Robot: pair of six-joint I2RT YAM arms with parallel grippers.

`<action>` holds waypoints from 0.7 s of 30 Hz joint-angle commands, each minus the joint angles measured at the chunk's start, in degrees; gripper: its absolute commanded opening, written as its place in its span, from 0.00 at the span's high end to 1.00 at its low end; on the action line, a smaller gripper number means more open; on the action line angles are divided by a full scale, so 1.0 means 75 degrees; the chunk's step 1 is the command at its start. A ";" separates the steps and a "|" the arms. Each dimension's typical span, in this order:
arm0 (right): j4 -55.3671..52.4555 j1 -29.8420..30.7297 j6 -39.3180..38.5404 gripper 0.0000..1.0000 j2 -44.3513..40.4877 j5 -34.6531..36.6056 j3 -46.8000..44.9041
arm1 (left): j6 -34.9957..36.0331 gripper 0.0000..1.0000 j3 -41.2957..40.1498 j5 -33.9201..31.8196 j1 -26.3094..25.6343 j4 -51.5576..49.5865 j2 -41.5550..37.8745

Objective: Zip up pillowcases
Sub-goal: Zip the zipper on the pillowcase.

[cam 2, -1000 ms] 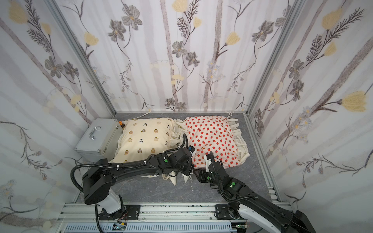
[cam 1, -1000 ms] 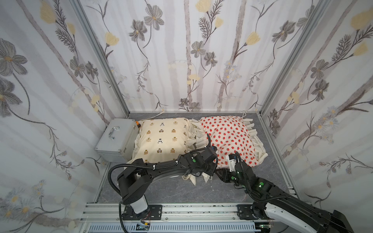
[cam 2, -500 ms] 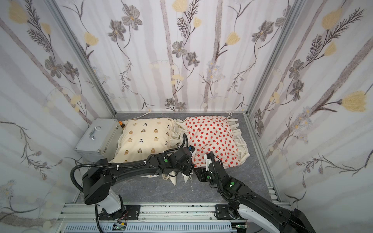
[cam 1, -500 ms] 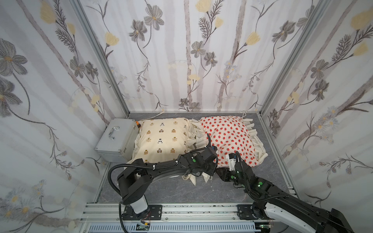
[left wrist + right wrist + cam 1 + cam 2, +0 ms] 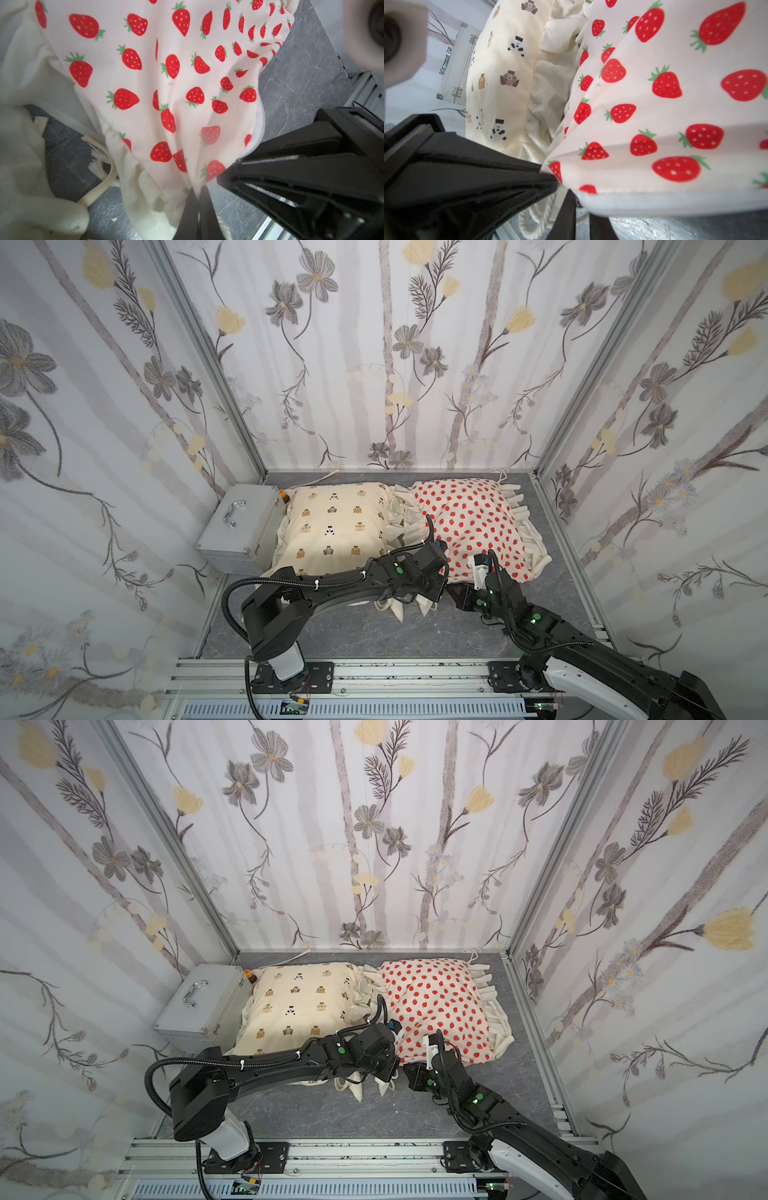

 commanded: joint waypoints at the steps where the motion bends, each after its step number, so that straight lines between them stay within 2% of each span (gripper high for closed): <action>1: 0.0462 -0.0018 0.0052 0.89 0.0018 0.0063 -0.0007 | -0.0004 1.00 0.0053 0.0049 0.0003 0.0043 -0.0042; 13: 0.0534 -0.0045 0.0115 1.00 0.0229 -0.0065 0.0007 | -0.0015 1.00 0.0063 0.0031 0.0003 0.0057 -0.0078; 21: -0.0244 -0.0055 0.0298 1.00 0.0193 0.0176 0.0291 | -0.0056 1.00 0.0053 -0.0384 0.0006 0.0000 -0.0143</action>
